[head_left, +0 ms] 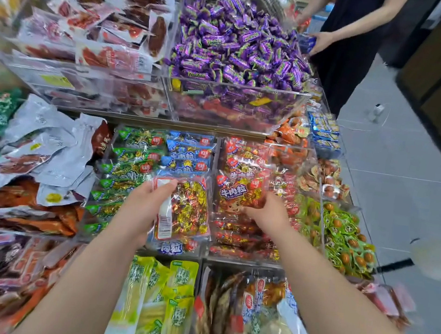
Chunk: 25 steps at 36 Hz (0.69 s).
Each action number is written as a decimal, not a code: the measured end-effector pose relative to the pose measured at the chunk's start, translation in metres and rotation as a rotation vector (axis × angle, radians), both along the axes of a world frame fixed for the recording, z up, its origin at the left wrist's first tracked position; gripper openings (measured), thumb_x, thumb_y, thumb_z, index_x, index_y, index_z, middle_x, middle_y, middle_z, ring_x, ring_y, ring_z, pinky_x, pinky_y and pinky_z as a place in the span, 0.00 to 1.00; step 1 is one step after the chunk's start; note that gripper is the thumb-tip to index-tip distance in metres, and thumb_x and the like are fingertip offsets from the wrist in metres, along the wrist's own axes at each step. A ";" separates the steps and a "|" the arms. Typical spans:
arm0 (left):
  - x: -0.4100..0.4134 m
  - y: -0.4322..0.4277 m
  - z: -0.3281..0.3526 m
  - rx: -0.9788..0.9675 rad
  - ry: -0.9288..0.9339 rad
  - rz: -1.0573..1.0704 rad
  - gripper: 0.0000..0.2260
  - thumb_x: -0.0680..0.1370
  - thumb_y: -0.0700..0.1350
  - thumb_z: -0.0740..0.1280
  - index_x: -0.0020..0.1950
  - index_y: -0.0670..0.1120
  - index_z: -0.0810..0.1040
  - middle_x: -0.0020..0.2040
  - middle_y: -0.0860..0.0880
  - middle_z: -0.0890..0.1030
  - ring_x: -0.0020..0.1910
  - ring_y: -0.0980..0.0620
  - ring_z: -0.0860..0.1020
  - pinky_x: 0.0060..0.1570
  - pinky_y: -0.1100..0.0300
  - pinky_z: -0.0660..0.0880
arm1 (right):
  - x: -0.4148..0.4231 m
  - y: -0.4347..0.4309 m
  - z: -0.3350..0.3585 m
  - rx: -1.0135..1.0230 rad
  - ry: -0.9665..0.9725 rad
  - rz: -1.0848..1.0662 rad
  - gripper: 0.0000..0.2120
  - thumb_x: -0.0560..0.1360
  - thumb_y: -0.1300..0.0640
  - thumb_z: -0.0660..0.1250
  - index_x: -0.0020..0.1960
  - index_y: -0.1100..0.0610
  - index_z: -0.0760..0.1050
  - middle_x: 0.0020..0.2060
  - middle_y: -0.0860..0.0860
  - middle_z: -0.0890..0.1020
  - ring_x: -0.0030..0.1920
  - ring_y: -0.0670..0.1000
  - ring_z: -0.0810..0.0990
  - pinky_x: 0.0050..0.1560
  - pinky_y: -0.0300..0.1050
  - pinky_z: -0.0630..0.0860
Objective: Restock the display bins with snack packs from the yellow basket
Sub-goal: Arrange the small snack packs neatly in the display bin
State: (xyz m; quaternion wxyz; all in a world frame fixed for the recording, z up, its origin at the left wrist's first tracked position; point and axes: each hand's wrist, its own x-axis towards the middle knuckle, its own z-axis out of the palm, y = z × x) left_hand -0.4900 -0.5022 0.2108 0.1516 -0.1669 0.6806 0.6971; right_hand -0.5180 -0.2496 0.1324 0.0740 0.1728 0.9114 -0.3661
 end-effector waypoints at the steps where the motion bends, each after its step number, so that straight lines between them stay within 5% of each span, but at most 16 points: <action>1: 0.000 0.000 0.001 0.004 -0.006 0.000 0.08 0.80 0.49 0.64 0.50 0.46 0.78 0.31 0.53 0.82 0.28 0.57 0.80 0.27 0.65 0.73 | 0.000 -0.001 -0.001 0.079 -0.021 0.037 0.23 0.67 0.45 0.75 0.55 0.56 0.73 0.36 0.48 0.76 0.36 0.47 0.75 0.32 0.38 0.69; 2: 0.000 0.000 0.002 0.003 -0.012 0.001 0.08 0.80 0.49 0.64 0.50 0.46 0.78 0.32 0.53 0.83 0.29 0.57 0.80 0.26 0.65 0.73 | 0.001 -0.001 -0.004 0.159 -0.037 0.070 0.28 0.68 0.42 0.73 0.60 0.58 0.72 0.39 0.52 0.77 0.40 0.51 0.77 0.36 0.41 0.70; 5: 0.000 0.001 0.005 0.015 -0.026 0.005 0.08 0.80 0.49 0.65 0.52 0.44 0.78 0.34 0.51 0.83 0.30 0.55 0.81 0.28 0.63 0.74 | 0.006 0.001 -0.010 0.291 -0.073 0.085 0.27 0.69 0.34 0.67 0.51 0.58 0.74 0.49 0.57 0.77 0.53 0.58 0.76 0.48 0.48 0.73; 13: 0.000 0.009 0.009 0.039 -0.047 -0.004 0.06 0.81 0.46 0.65 0.47 0.44 0.76 0.31 0.50 0.80 0.32 0.52 0.78 0.41 0.56 0.75 | 0.006 -0.013 -0.013 0.345 -0.082 -0.055 0.33 0.72 0.32 0.59 0.59 0.61 0.74 0.57 0.58 0.76 0.58 0.59 0.74 0.55 0.51 0.73; 17: 0.001 0.012 0.007 0.076 -0.075 -0.018 0.05 0.81 0.42 0.63 0.48 0.43 0.76 0.35 0.47 0.77 0.35 0.50 0.75 0.47 0.52 0.73 | 0.005 -0.013 -0.009 0.336 -0.122 -0.022 0.32 0.72 0.32 0.60 0.56 0.62 0.74 0.54 0.58 0.76 0.55 0.58 0.75 0.52 0.50 0.74; 21: 0.003 0.014 0.004 0.094 -0.086 0.000 0.04 0.81 0.39 0.62 0.52 0.41 0.75 0.37 0.46 0.79 0.39 0.49 0.77 0.50 0.50 0.75 | 0.007 -0.002 -0.005 0.215 -0.107 -0.046 0.26 0.68 0.34 0.67 0.44 0.58 0.71 0.41 0.51 0.76 0.42 0.51 0.76 0.41 0.44 0.75; 23: 0.004 0.015 0.004 0.097 -0.085 0.004 0.03 0.81 0.38 0.62 0.51 0.41 0.75 0.37 0.46 0.79 0.38 0.50 0.78 0.44 0.53 0.77 | 0.011 0.002 -0.004 0.108 -0.114 -0.101 0.28 0.68 0.35 0.69 0.51 0.59 0.72 0.45 0.53 0.78 0.48 0.55 0.78 0.49 0.50 0.78; 25: 0.006 0.017 0.005 0.088 -0.078 -0.008 0.03 0.81 0.38 0.61 0.50 0.42 0.75 0.37 0.47 0.80 0.37 0.51 0.78 0.40 0.57 0.76 | 0.017 0.007 -0.003 0.039 -0.079 -0.170 0.36 0.69 0.38 0.69 0.66 0.60 0.66 0.60 0.56 0.74 0.62 0.58 0.73 0.62 0.54 0.72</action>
